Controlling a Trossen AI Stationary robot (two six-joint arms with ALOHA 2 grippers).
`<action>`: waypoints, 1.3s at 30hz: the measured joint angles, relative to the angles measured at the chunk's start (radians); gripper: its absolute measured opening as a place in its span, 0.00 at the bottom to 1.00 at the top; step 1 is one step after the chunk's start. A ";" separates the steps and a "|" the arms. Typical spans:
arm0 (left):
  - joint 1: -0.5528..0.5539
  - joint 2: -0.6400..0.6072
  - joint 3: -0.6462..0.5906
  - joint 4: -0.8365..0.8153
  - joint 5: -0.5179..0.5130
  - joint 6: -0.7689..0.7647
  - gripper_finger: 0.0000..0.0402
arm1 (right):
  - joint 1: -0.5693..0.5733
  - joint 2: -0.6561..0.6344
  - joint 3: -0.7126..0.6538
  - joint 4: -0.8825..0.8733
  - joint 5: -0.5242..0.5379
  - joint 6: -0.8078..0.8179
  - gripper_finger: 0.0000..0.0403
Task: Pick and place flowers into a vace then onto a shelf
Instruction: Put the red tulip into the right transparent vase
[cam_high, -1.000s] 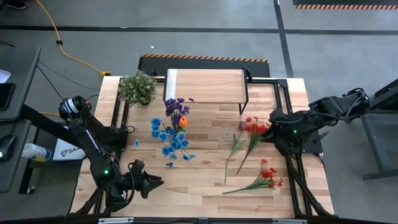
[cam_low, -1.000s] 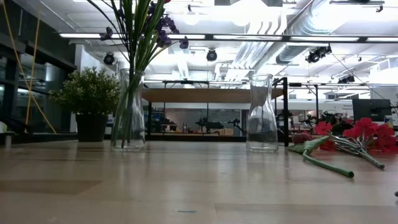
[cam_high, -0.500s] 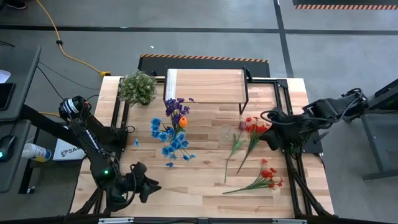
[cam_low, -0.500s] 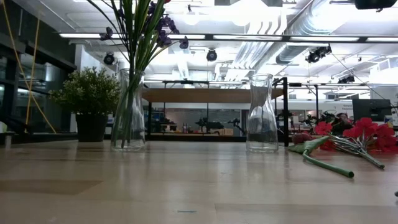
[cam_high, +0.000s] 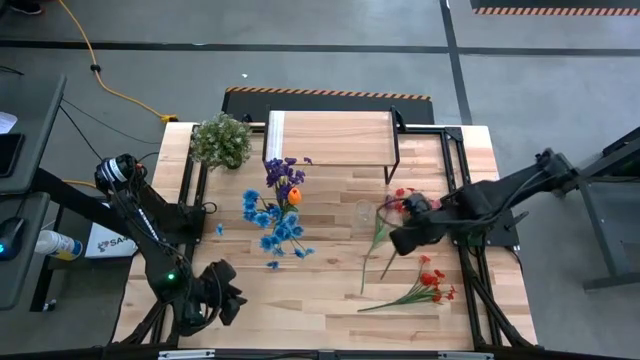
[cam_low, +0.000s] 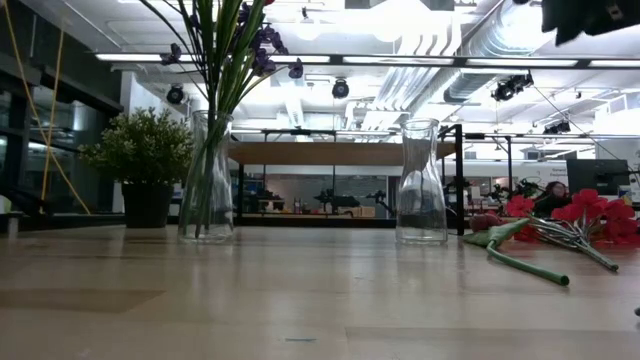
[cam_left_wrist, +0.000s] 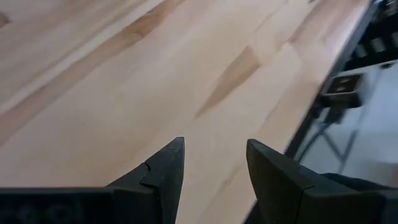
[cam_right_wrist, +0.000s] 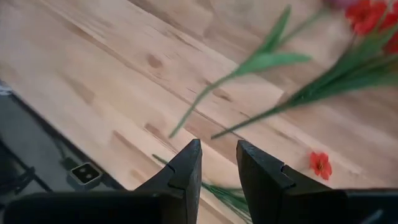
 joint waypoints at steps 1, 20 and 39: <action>0.000 0.000 0.000 -0.012 0.009 -0.002 0.52 | 0.000 0.021 0.000 0.002 -0.010 0.006 0.23; 0.000 0.000 0.000 -0.158 0.182 -0.002 0.52 | 0.045 0.330 0.000 0.195 -0.027 0.150 0.23; 0.000 0.000 -0.001 -0.190 0.263 0.003 0.52 | 0.035 0.532 0.000 0.300 0.034 0.222 0.23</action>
